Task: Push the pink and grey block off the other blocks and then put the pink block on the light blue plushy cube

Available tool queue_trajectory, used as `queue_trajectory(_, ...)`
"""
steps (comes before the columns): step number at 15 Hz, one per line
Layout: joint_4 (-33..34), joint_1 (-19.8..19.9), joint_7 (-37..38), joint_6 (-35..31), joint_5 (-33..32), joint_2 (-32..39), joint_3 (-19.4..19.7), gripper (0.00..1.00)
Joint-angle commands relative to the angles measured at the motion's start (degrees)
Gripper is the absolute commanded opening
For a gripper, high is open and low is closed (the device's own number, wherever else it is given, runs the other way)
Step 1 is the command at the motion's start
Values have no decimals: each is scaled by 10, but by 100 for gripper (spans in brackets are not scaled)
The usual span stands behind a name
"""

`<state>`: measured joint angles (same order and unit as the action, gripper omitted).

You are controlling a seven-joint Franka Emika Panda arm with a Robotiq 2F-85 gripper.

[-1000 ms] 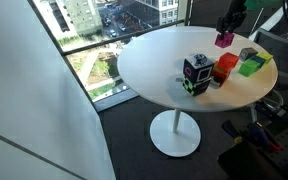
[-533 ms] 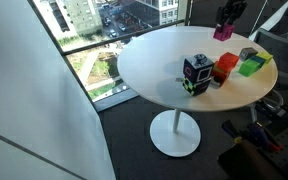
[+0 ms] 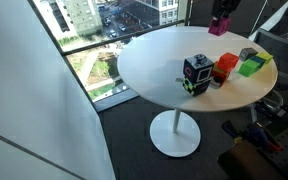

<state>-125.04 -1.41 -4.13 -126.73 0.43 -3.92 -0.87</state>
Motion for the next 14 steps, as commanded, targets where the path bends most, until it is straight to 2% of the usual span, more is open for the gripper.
queue_trajectory(1, -3, -10, -28, 26, 9, -24, -8, 30)
queue_trajectory(7, -1, -19, -53, 64, 5, -38, -11, 30)
queue_trajectory(8, 1, -18, -33, 47, 1, -22, -13, 55)
queue_trajectory(14, 1, -18, -40, 54, 1, -26, -13, 55)
